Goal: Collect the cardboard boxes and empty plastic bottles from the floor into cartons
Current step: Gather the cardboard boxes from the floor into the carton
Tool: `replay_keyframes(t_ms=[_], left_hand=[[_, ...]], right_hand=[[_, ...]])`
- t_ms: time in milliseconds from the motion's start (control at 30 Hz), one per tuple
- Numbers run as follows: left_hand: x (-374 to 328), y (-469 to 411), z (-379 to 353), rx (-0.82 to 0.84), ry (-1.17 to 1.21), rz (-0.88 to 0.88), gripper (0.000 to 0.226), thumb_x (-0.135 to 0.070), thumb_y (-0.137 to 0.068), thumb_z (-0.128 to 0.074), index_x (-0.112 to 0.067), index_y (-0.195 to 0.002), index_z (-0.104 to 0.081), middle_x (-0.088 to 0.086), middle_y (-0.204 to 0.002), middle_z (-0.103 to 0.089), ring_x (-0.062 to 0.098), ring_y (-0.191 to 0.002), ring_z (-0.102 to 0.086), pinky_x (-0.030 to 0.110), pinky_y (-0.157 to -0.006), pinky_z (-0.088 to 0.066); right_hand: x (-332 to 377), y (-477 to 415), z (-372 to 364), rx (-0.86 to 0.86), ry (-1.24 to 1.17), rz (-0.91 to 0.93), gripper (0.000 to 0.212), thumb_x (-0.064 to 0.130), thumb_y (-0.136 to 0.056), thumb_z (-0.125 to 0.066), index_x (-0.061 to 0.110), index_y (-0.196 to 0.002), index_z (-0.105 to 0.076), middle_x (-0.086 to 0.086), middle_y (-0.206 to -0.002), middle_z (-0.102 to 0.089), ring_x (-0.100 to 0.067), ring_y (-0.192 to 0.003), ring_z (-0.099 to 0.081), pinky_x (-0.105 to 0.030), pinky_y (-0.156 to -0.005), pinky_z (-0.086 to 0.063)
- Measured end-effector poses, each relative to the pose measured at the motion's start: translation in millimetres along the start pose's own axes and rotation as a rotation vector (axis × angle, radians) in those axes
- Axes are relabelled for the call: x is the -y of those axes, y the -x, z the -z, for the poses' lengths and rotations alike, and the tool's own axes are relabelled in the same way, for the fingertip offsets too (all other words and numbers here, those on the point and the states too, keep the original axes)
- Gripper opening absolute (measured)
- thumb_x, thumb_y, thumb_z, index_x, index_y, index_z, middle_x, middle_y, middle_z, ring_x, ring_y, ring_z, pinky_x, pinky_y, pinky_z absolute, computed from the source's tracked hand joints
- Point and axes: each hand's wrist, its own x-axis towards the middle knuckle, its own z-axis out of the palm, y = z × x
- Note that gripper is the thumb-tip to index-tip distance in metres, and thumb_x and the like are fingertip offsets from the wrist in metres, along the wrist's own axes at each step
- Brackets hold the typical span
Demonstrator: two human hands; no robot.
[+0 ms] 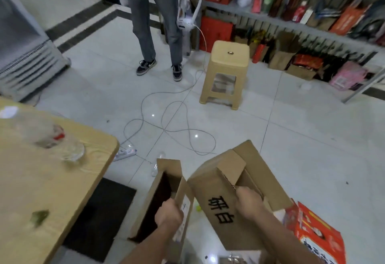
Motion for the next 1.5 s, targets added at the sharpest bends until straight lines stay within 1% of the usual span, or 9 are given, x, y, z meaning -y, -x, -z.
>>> replay_keyframes(t_ms=[167,233,300,433,533,800,1133,1367,1500], left_hand=[[30.3,73.2,27.3,-0.084,0.164,0.083,0.004,-0.026,-0.090,-0.061,-0.022,-0.092,-0.060,-0.008,-0.086,-0.064,0.006,-0.078,-0.062,0.021,-0.069,-0.049],[42.2,99.2,22.2,-0.115,0.223,0.140,0.007,-0.026,-0.092,-0.057,-0.023,-0.086,-0.058,-0.010,-0.076,-0.057,0.004,-0.069,-0.056,0.018,-0.057,-0.043],[56.4,121.9,16.9,-0.120,0.291,0.188,0.006,-0.025,-0.094,-0.053,-0.022,-0.089,-0.056,-0.010,-0.073,-0.051,0.004,-0.064,-0.051,0.017,-0.051,-0.036],[92.2,154.8,8.7,-0.123,0.345,0.277,0.007,-0.025,-0.094,-0.052,-0.022,-0.089,-0.055,-0.007,-0.086,-0.060,0.010,-0.078,-0.060,0.021,-0.066,-0.049],[125.7,176.6,-0.9,-0.123,0.343,0.335,0.013,-0.023,-0.094,-0.053,-0.021,-0.102,-0.062,-0.005,-0.100,-0.067,0.012,-0.092,-0.065,0.025,-0.080,-0.054],[220.6,242.3,-30.0,-0.143,0.405,0.461,0.023,-0.025,-0.092,-0.050,-0.018,-0.107,-0.065,-0.002,-0.107,-0.068,0.017,-0.102,-0.065,0.028,-0.084,-0.053],[375.9,370.5,-90.7,-0.236,0.541,0.616,0.034,-0.027,-0.092,-0.043,-0.016,-0.119,-0.061,0.000,-0.121,-0.065,0.020,-0.115,-0.060,0.030,-0.092,-0.048],[500.3,472.2,-137.2,-0.239,0.761,0.758,0.030,-0.027,-0.095,-0.042,-0.016,-0.110,-0.066,0.001,-0.113,-0.068,0.019,-0.107,-0.064,0.029,-0.088,-0.051],[544.6,505.1,-148.0,-0.259,0.814,0.792,0.025,-0.025,-0.097,-0.044,-0.017,-0.107,-0.066,0.000,-0.111,-0.068,0.017,-0.104,-0.064,0.029,-0.086,-0.050]], right_hand=[[24.0,39.7,45.1,0.142,-0.595,0.008,0.018,0.022,-0.087,-0.057,0.016,-0.104,-0.061,-0.001,-0.098,-0.069,-0.016,-0.089,-0.067,-0.034,-0.074,-0.058],[37.9,57.7,51.9,0.206,-0.721,-0.001,0.020,0.016,-0.089,-0.057,0.014,-0.109,-0.059,-0.003,-0.099,-0.068,-0.017,-0.088,-0.067,-0.026,-0.063,-0.056],[52.1,75.1,52.4,0.240,-0.800,-0.002,0.014,0.012,-0.090,-0.058,0.016,-0.103,-0.058,-0.001,-0.095,-0.065,-0.017,-0.091,-0.063,-0.026,-0.069,-0.052],[79.4,99.6,24.9,0.327,-0.976,-0.049,0.027,0.018,-0.086,-0.065,0.007,-0.111,-0.060,-0.006,-0.098,-0.067,-0.022,-0.091,-0.062,-0.033,-0.073,-0.049],[105.5,119.6,-10.5,0.434,-1.037,-0.072,0.043,0.023,-0.082,-0.069,0.003,-0.119,-0.060,-0.016,-0.106,-0.070,-0.033,-0.100,-0.064,-0.045,-0.093,-0.050],[178.1,192.2,-84.3,0.691,-1.202,-0.089,0.048,0.037,-0.086,-0.065,0.004,-0.120,-0.059,-0.024,-0.112,-0.067,-0.040,-0.108,-0.061,-0.057,-0.098,-0.044],[286.3,347.8,-209.9,0.879,-0.913,0.024,0.034,0.021,-0.085,-0.064,0.000,-0.111,-0.064,-0.025,-0.099,-0.069,-0.039,-0.095,-0.063,-0.047,-0.084,-0.051],[348.6,461.6,-316.7,1.014,-0.662,0.084,0.036,0.021,-0.082,-0.062,0.005,-0.114,-0.062,-0.023,-0.107,-0.068,-0.039,-0.103,-0.062,-0.049,-0.091,-0.050],[377.8,509.0,-351.4,1.038,-0.560,0.094,0.035,0.013,-0.082,-0.057,-0.001,-0.113,-0.061,-0.024,-0.101,-0.065,-0.038,-0.094,-0.060,-0.043,-0.079,-0.051]])
